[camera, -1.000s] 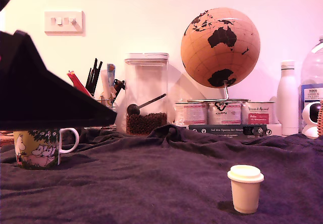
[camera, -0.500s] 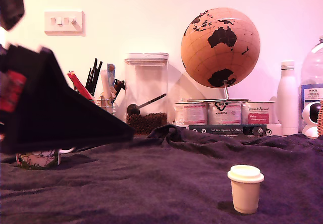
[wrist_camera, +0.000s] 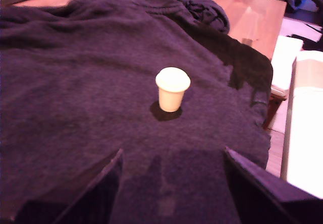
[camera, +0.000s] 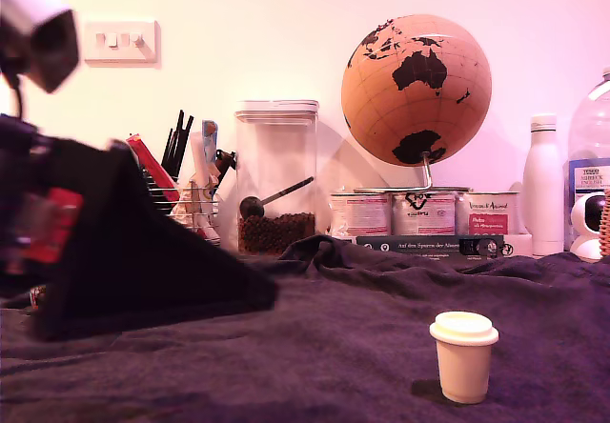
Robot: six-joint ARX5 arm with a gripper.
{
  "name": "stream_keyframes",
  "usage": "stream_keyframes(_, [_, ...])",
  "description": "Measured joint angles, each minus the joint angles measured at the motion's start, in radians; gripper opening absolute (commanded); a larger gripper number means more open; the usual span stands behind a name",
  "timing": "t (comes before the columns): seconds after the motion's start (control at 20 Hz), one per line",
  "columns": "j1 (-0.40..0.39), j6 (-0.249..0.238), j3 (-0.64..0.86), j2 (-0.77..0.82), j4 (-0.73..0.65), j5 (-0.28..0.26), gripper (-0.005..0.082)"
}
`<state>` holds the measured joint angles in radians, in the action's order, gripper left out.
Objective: Pick up the coffee capsules on the table and drop them inside the coffee cup
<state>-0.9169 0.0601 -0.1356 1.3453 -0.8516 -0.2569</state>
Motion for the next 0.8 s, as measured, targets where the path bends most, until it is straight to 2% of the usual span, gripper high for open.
stream_keyframes(0.5, [-0.039,-0.011,-0.148,0.160,0.000,-0.022,0.0571])
stream_keyframes(0.8, [-0.045,-0.011,-0.273,0.208,0.178,-0.028,0.0569])
